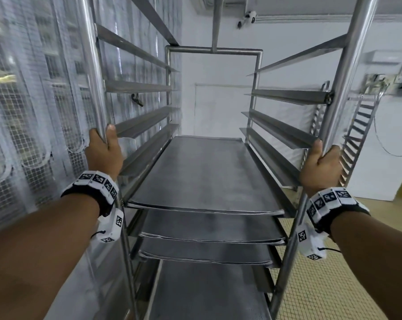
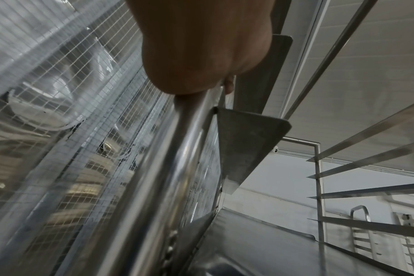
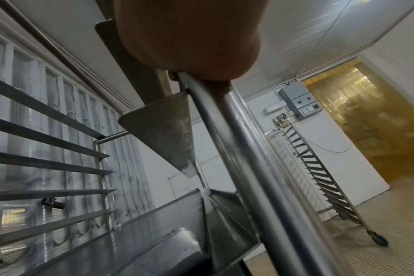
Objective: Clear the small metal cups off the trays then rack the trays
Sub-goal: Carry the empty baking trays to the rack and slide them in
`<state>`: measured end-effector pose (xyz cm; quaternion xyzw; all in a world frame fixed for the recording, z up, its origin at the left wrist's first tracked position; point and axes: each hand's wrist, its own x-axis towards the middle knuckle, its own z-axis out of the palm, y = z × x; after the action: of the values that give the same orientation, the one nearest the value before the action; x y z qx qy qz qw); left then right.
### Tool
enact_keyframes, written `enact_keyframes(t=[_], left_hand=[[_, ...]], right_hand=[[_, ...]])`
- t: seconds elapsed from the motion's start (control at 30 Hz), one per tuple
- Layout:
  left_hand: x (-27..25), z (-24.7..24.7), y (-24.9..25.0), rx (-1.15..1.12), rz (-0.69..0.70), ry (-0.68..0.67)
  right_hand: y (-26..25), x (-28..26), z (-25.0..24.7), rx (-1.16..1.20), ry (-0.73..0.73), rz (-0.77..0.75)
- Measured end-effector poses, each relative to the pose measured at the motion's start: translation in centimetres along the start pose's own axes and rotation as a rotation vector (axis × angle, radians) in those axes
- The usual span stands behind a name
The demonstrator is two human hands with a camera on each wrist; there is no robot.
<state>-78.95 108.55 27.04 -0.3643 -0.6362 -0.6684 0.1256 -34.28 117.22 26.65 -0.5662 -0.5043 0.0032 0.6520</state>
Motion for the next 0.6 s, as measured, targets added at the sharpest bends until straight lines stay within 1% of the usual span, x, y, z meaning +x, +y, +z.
enact_keyframes(t=[0.13, 0.27, 0.5, 0.6], left_hand=[[0.8, 1.7, -0.3, 0.009, 0.020, 0.014], [1.6, 3.6, -0.7, 0.051, -0.002, -0.008], [5.1, 8.1, -3.6, 0.026, 0.006, -0.012], [6.7, 9.8, -4.6, 0.055, 0.019, -0.004]], right_hand=[[0.6, 1.0, 1.3, 0.007, 0.020, 0.001], [1.2, 2.1, 3.5, 0.024, 0.033, 0.009], [2.2, 4.1, 9.3, 0.045, 0.067, -0.002], [2.4, 4.8, 11.8, 0.020, 0.065, 0.005]])
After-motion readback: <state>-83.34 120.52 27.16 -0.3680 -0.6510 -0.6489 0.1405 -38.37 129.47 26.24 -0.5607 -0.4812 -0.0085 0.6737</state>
